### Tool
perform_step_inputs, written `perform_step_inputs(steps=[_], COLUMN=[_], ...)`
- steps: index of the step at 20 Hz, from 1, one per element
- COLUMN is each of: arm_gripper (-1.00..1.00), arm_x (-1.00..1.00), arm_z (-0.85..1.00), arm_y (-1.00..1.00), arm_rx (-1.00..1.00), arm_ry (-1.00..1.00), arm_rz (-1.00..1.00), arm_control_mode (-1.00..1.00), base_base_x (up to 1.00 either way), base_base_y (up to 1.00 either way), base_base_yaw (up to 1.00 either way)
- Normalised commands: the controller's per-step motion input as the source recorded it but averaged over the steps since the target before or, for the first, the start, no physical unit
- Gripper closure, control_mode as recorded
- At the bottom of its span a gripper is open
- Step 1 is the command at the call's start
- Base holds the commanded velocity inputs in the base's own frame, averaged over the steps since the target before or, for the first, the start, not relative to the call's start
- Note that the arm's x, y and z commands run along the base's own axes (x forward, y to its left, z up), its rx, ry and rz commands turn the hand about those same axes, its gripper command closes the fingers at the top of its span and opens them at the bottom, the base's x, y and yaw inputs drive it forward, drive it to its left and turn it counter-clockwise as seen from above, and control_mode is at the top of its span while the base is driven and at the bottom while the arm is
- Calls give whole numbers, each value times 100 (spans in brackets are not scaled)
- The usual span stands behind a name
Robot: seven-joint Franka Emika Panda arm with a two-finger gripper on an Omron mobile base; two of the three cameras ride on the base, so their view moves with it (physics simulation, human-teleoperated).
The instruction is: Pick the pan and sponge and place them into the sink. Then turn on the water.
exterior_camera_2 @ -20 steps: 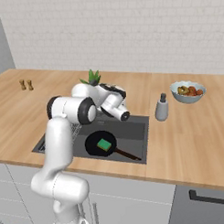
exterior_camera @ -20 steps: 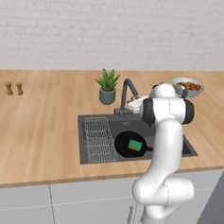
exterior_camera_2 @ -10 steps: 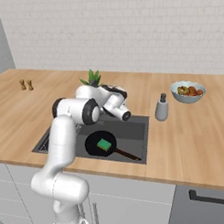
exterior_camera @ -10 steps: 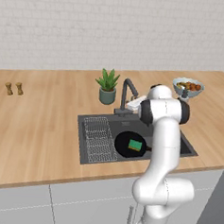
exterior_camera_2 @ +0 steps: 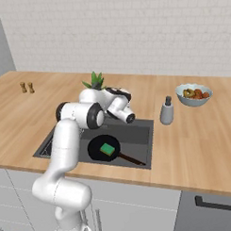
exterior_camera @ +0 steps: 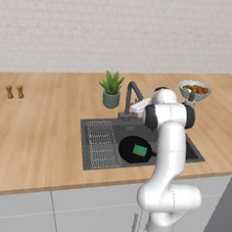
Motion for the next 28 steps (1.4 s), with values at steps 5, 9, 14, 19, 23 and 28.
perform_step_inputs(steps=[5,9,14,19,23,28], arm_gripper=[100,100,100,100,100,100], arm_x=[17,0,0,0,0,0], arm_z=[0,0,-3,-9,-16,-26], arm_y=[-21,-76,-99,-100,-100,-100], arm_rx=[0,4,9,9,3,0], arm_ry=[1,0,0,0,2,5], arm_rz=[-5,-4,-2,-2,-3,-2], arm_control_mode=[-100,-100,-100,-100,-100,-100], base_base_x=[0,0,0,0,0,0], base_base_y=[0,0,0,0,0,0], base_base_yaw=[0,0,0,0,0,0])
